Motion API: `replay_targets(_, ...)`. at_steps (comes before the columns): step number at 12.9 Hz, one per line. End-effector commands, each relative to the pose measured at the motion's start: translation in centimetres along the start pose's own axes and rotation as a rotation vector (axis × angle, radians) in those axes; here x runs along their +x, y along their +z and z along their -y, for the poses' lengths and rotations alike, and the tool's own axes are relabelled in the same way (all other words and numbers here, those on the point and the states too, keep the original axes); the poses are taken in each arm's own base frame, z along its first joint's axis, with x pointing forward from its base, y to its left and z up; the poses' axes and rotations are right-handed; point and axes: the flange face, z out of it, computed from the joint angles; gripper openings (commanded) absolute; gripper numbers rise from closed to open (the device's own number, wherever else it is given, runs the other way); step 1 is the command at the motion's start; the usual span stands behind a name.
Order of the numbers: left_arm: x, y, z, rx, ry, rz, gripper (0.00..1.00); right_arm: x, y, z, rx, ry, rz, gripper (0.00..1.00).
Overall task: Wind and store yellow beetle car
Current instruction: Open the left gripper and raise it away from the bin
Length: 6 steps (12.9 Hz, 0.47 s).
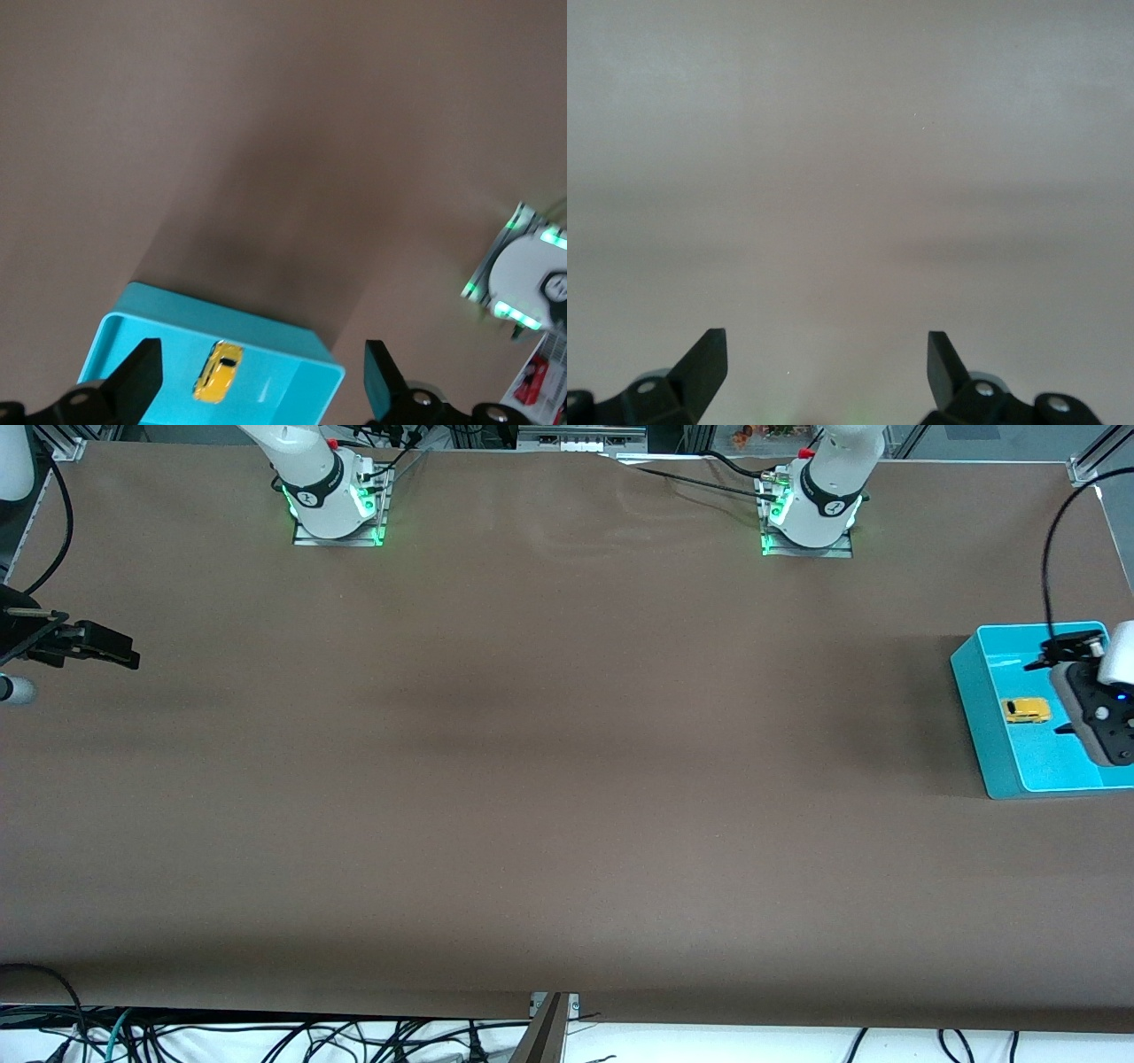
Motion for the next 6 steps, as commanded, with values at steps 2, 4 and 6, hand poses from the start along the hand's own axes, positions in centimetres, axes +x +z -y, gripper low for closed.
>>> replay_targets(2, 4.3, -4.7, -5.3, 0.020, -0.202, -0.013, 1.00, 0.3, -0.5, -0.2, -0.008, 0.009, -0.008, 1.00)
replay_targets(4, 8.0, -6.5, -9.1, 0.073, -0.297, 0.002, 1.00, 0.2, -0.4, -0.3, -0.008, 0.011, -0.007, 1.00)
replay_targets(6, 8.8, -6.4, -9.5, 0.080, -0.347, 0.001, 1.00, 0.2, -0.4, -0.2, -0.008, 0.009, -0.007, 1.00)
